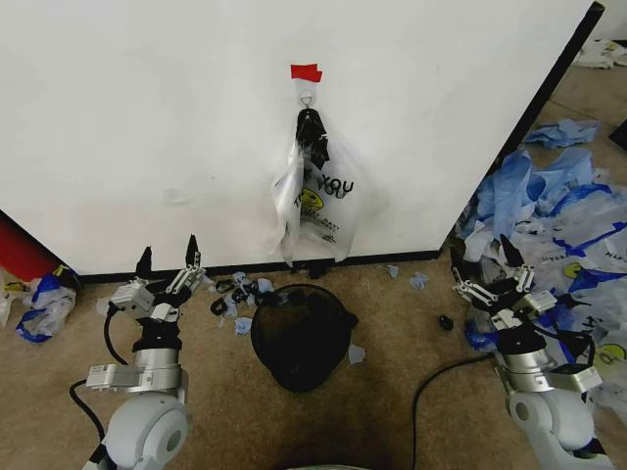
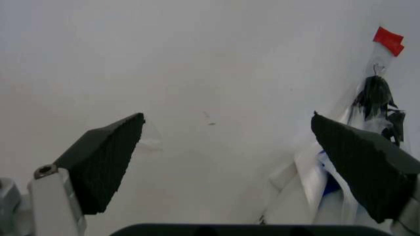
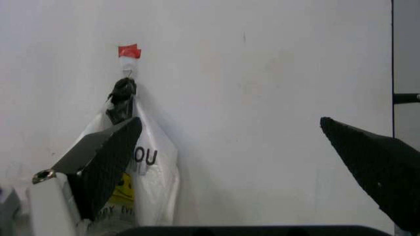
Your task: Pick up the garbage bag from the wall and place it over the trash bin.
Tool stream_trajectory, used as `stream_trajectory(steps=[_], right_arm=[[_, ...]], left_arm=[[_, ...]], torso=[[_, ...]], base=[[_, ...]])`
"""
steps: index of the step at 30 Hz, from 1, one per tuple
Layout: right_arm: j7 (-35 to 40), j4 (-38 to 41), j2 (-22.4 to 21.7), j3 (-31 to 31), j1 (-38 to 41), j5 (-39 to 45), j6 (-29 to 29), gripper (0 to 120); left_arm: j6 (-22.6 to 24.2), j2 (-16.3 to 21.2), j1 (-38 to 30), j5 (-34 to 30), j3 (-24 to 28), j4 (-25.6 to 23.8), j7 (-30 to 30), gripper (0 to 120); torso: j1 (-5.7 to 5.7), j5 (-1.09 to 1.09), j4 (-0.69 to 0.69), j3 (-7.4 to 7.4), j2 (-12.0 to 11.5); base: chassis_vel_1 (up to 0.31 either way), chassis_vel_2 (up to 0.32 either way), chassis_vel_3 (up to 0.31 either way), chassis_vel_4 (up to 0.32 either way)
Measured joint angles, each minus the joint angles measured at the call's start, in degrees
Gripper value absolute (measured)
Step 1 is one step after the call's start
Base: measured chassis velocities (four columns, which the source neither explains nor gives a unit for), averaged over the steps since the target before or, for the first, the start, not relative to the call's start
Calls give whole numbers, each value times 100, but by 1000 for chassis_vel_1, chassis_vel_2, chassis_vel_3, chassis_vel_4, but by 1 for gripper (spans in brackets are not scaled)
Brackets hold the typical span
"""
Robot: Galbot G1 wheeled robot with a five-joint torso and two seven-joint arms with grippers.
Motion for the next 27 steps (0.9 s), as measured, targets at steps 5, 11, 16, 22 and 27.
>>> stream_trajectory(steps=[5, 11, 16, 22, 27], right_arm=[[-2, -48, -30, -99, 90, 66, -20, 100], [-60, -154, -68, -218, 247, 201, -66, 100], [-132, -184, -87, -385, 330, 469, -127, 100], [-252, 108, -268, -809, 597, 2035, -745, 100], [-355, 289, -602, -1283, 1133, 3504, -1398, 100]], left_arm=[[1, 12, -2, -6, -8, -5, -6, 100], [10, 10, 2, -8, -20, -46, -13, 100], [7, 5, 22, -8, -55, -62, -23, 100], [-1, 0, 137, -15, -136, -124, -33, 100], [-13, 31, 171, -25, -174, -123, -40, 100]], torso=[[0, 0, 0, 0, 0], [0, 0, 0, 0, 0], [0, 0, 0, 0, 0], [0, 0, 0, 0, 0], [0, -1, -3, 0, 0]], base=[[0, 0, 0, 0], [0, 0, 0, 0], [0, 0, 0, 0], [0, 0, 0, 0], [0, 0, 0, 0]])
